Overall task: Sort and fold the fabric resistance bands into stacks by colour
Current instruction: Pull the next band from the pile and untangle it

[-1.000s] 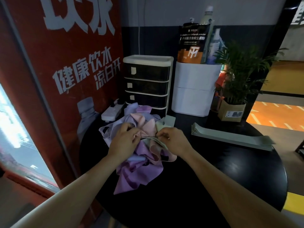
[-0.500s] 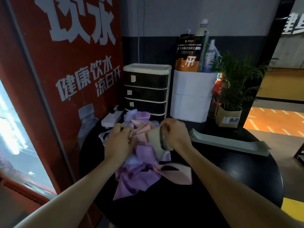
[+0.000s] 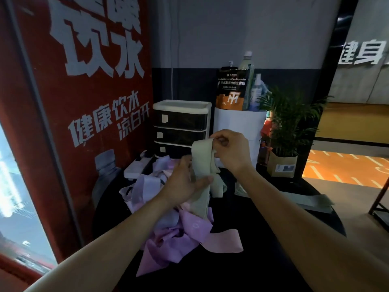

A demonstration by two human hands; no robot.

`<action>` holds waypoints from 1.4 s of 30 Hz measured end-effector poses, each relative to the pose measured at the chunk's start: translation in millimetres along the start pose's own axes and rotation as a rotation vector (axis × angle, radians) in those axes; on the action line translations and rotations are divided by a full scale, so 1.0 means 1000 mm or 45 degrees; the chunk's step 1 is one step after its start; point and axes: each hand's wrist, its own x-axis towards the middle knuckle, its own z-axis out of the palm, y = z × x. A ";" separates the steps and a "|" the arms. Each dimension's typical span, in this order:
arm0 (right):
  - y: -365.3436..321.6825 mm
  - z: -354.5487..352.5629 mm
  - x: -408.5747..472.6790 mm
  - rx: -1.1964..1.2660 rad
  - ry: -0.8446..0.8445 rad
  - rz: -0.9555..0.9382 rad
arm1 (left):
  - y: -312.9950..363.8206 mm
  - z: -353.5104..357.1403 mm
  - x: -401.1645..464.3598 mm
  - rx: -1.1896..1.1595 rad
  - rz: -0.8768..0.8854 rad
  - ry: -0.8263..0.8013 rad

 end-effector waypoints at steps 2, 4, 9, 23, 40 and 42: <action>0.001 -0.009 0.003 0.008 0.021 0.019 | 0.005 0.014 0.005 -0.044 0.030 -0.023; 0.002 -0.020 0.005 0.020 0.052 0.011 | 0.006 0.026 0.009 -0.076 0.023 -0.050; 0.011 -0.055 0.008 -0.009 0.177 0.021 | 0.012 0.040 0.014 -0.260 -0.060 -0.101; 0.085 -0.104 -0.008 -0.336 0.048 0.282 | 0.027 0.029 0.029 -0.936 -0.252 -0.017; 0.104 -0.134 -0.034 -0.586 -0.349 0.342 | 0.027 0.054 0.050 -0.980 -0.613 0.084; 0.109 -0.140 -0.038 -0.621 -0.383 0.357 | 0.024 0.061 0.054 -0.787 -0.603 0.075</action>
